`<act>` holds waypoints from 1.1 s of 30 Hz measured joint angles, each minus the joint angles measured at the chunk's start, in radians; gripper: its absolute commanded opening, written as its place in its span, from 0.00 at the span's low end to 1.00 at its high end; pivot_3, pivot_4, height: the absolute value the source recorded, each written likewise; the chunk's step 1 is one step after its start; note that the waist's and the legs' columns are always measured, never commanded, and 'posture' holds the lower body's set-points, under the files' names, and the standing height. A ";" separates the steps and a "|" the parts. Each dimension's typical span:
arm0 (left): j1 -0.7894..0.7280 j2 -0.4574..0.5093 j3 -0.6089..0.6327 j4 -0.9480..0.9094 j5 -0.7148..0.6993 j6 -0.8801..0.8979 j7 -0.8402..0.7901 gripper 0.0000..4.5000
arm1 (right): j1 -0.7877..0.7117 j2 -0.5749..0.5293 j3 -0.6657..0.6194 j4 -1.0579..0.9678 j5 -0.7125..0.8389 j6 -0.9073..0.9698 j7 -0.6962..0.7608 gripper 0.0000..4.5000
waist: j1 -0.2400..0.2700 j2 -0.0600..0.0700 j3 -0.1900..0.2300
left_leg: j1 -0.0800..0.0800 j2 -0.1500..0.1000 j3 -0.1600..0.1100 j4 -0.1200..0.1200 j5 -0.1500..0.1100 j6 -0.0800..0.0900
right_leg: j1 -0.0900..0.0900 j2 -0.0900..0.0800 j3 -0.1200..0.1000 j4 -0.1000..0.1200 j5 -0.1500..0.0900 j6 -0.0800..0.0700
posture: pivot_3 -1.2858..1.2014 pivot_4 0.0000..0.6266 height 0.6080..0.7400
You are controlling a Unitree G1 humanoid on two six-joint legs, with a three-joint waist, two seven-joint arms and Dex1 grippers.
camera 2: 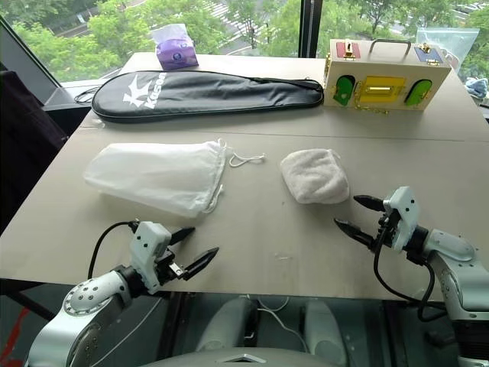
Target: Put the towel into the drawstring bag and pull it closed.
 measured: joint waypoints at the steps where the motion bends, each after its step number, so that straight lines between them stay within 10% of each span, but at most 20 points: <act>1: 0.000 0.000 0.000 0.000 0.000 0.000 0.000 0.99 | 0.000 0.000 0.000 0.000 0.000 0.000 0.000 0.98 | 0.000 0.000 0.000 | 0.000 0.000 0.000 0.000 0.000 0.000 | 0.000 0.000 0.000 0.000 0.000 0.000 | 0.52 0.24 1.00; 33: -0.180 -0.102 -0.006 -0.087 -0.144 0.052 0.048 0.99 | -0.016 0.002 0.005 -0.024 -0.003 -0.067 0.026 0.98 | 0.004 0.000 0.000 | 0.000 0.000 0.000 0.002 0.000 0.000 | 0.000 0.001 -0.002 0.001 0.000 0.001 | 0.52 0.24 1.00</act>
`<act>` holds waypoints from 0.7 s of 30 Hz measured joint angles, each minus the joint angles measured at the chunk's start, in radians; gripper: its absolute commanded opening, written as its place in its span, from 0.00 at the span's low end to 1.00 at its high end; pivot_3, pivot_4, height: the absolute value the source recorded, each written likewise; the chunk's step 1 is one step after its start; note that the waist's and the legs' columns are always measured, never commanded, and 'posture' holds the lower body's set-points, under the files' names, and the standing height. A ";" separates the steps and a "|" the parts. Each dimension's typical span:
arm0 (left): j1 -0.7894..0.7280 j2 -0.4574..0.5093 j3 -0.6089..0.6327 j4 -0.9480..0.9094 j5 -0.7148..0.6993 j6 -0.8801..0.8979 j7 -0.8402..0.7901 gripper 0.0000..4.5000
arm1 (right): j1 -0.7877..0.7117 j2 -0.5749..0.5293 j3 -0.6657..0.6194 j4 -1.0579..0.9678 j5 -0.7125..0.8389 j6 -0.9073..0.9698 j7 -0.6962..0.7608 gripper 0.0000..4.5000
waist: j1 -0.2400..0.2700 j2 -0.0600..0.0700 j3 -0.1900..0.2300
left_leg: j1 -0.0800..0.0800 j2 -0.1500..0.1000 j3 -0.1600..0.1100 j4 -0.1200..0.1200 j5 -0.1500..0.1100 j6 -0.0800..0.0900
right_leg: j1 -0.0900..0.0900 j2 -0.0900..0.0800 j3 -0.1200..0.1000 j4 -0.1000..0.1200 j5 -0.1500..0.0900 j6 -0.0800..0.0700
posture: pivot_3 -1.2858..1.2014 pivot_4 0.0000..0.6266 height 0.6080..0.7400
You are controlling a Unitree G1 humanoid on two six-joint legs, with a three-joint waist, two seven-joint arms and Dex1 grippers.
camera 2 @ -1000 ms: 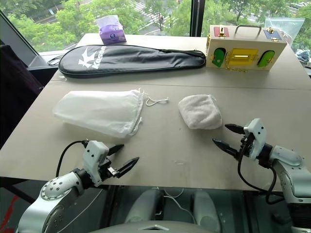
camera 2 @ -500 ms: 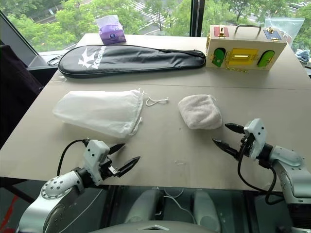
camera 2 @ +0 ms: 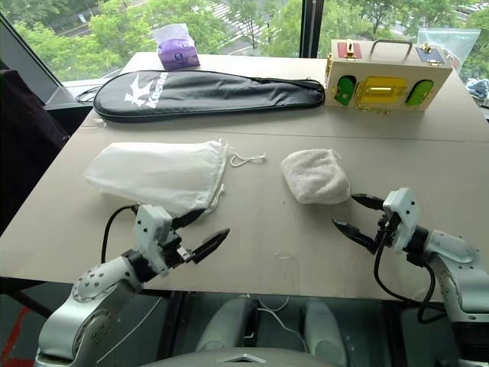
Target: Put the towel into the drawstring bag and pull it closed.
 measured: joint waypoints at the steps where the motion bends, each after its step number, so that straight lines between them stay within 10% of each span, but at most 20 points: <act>1: -0.019 -0.006 -0.001 -0.009 -0.009 0.007 0.011 0.99 | -0.008 -0.002 0.001 -0.007 0.000 0.000 0.001 0.98 | -0.001 0.000 0.000 | 0.000 0.000 0.000 0.000 0.000 0.000 | 0.000 0.000 0.000 0.000 0.000 0.000 | 0.52 0.24 1.00; 21: -0.479 -0.194 -0.308 0.231 0.668 0.359 0.723 0.99 | -0.242 -0.013 0.082 -0.100 0.069 0.122 0.031 0.98 | 0.008 -0.001 0.000 | 0.000 -0.001 -0.001 0.001 0.000 0.000 | 0.001 0.006 -0.001 0.001 0.000 0.001 | 0.52 0.24 1.00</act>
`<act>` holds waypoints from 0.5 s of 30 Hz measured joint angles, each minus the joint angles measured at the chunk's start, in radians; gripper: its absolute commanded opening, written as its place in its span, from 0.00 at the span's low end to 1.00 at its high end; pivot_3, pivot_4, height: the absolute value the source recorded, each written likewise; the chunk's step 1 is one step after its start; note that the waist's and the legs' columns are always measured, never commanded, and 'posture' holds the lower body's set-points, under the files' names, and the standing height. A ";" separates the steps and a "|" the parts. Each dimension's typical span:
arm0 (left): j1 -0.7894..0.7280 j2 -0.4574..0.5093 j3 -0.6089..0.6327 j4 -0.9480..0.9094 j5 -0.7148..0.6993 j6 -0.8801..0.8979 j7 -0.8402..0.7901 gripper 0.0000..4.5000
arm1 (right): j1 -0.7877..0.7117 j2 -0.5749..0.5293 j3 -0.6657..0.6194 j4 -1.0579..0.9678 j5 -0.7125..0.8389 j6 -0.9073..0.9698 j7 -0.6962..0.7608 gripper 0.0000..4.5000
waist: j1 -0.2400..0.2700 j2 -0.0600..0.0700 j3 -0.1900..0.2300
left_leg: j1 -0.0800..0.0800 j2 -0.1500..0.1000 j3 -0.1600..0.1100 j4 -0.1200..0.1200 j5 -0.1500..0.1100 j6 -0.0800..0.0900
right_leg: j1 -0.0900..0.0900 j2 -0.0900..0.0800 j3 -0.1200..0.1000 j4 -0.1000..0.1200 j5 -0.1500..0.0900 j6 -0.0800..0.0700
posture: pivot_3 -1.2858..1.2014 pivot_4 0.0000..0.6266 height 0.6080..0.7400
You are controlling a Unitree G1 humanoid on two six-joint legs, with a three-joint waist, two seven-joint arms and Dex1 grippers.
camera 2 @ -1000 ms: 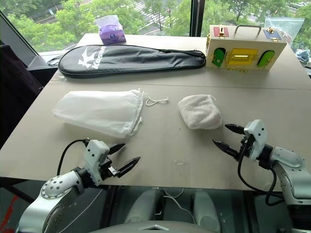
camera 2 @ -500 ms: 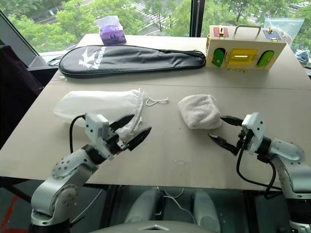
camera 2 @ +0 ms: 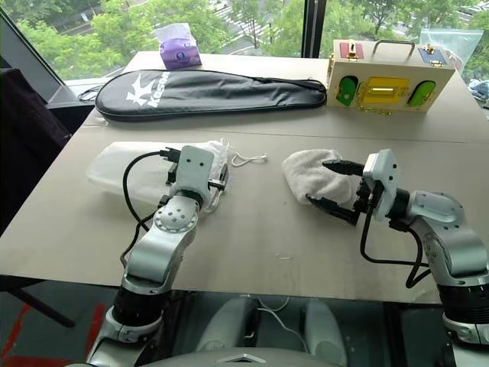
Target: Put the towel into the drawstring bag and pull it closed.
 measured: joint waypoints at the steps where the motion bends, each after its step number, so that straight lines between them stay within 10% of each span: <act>1: 0.000 -0.001 -0.006 0.007 0.011 0.003 0.000 0.99 | -0.007 -0.001 0.001 -0.001 0.003 0.005 0.002 0.98 | 0.000 0.000 0.000 | 0.000 0.000 0.000 0.000 0.000 0.000 | 0.000 0.000 0.000 0.000 0.000 0.000 | 0.52 0.24 1.00; 15: 0.061 -0.074 -0.030 0.030 0.109 0.021 -0.003 0.99 | -0.004 -0.031 0.002 -0.043 0.020 0.035 0.012 0.98 | 0.003 0.000 0.000 | 0.000 0.000 -0.001 0.000 0.000 0.000 | 0.000 -0.005 -0.001 0.000 0.000 0.000 | 0.52 0.24 1.00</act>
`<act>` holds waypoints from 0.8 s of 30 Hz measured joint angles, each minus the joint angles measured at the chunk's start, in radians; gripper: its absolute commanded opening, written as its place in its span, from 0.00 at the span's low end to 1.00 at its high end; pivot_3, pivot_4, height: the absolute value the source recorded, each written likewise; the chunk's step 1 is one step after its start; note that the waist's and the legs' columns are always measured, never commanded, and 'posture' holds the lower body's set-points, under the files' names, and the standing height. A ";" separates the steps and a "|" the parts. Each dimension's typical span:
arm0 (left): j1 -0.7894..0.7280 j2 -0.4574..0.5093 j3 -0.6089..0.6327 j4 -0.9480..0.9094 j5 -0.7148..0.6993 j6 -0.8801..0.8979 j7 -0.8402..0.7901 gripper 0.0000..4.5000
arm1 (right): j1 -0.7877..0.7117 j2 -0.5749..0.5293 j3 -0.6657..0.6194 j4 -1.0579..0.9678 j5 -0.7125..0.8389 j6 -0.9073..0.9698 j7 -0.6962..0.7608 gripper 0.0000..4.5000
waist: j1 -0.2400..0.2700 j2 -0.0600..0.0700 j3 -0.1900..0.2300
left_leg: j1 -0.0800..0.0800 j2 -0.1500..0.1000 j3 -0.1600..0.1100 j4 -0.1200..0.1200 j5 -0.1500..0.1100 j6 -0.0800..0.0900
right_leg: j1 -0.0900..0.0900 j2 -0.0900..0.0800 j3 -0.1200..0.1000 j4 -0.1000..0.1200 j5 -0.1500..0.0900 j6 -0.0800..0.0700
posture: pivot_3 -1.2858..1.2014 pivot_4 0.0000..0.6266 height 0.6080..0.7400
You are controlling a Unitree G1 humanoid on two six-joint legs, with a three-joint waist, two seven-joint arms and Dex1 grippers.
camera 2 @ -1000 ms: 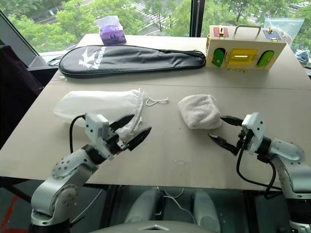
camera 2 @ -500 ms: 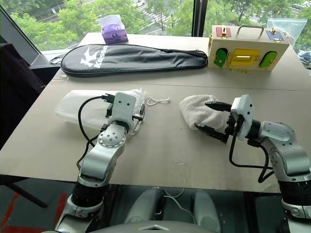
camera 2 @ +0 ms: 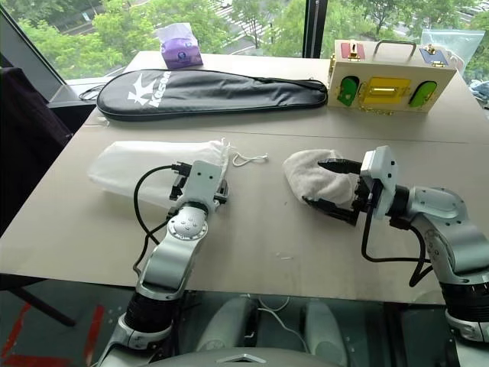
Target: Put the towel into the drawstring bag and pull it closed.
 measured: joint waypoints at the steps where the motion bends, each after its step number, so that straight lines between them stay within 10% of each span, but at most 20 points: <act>1: 0.003 -0.002 0.000 0.000 0.005 -0.003 0.000 0.99 | 0.000 -0.004 -0.002 0.000 0.003 0.002 0.000 0.98 | 0.000 0.000 0.000 | 0.000 0.000 0.000 0.000 0.000 0.000 | 0.000 0.000 0.000 0.000 0.000 0.000 | 0.52 0.24 1.00; 24: 0.065 -0.032 0.096 -0.016 0.058 -0.073 -0.008 0.99 | 0.026 -0.005 -0.009 0.000 0.014 -0.005 -0.007 0.98 | -0.001 0.000 0.000 | 0.000 0.000 0.000 0.000 0.000 0.000 | 0.000 -0.001 0.000 0.000 0.000 0.000 | 0.52 0.24 1.00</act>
